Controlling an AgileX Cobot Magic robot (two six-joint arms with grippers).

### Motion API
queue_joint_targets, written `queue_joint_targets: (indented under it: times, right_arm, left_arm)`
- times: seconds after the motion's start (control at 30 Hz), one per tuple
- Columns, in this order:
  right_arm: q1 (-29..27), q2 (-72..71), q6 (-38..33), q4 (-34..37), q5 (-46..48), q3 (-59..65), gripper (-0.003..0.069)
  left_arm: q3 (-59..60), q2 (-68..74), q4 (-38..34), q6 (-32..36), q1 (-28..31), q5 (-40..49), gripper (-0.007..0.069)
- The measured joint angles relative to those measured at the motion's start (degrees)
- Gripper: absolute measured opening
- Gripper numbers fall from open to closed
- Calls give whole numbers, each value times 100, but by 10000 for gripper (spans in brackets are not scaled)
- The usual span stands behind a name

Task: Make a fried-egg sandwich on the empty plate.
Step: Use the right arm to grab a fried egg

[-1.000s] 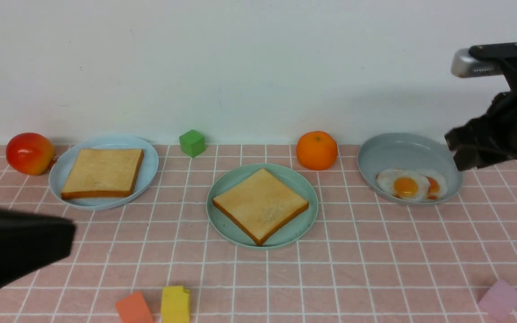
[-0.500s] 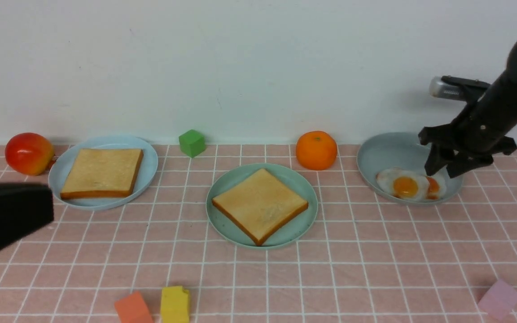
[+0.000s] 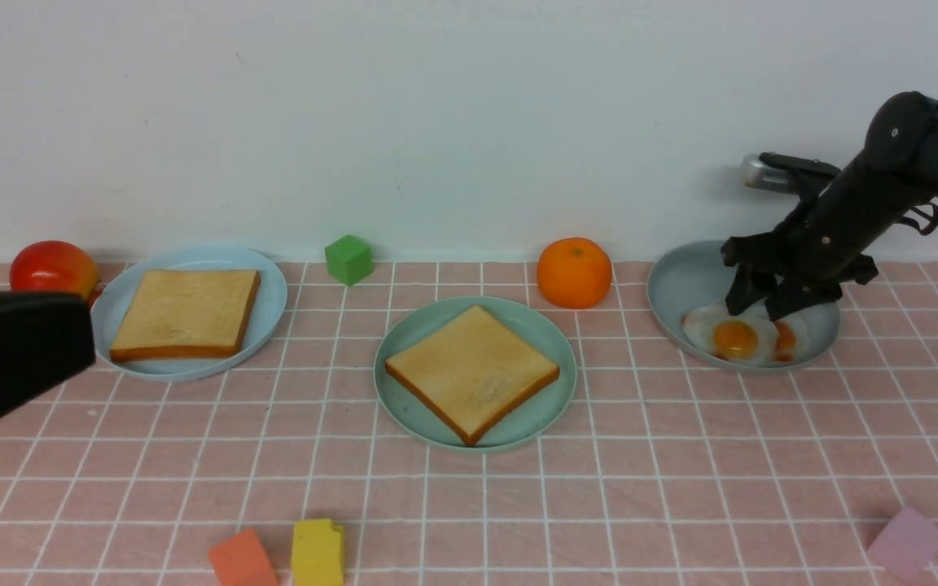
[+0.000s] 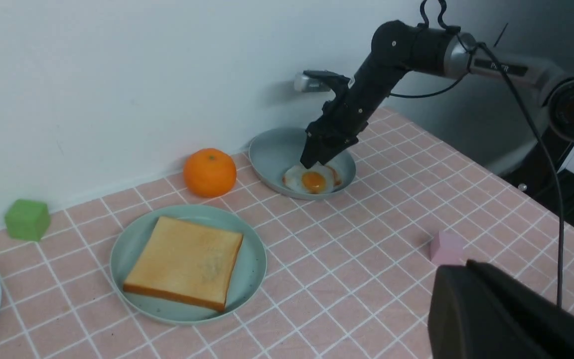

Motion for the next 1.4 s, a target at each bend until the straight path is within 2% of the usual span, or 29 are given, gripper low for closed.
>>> queue_joint_targets:
  times: [0.17,0.53,0.83,1.03,1.4]
  right_arm:
    - [0,17,-104,48,7,-29,361]
    - [0,24,-346,82,229,-29,209]
    - [0,24,-346,77,269,-29,158]
    - [0,24,-346,24,271,-47,94]
    - [-171,-297,-373,66,450,-47,43]
  left_arm:
    - [0,0,0,0,0,30,-13]
    - [0,0,110,0,0,55,-13]
    - [0,0,166,0,0,99,-13]
    - [0,0,194,0,0,99,-13]
    - [0,0,228,0,0,104,-13]
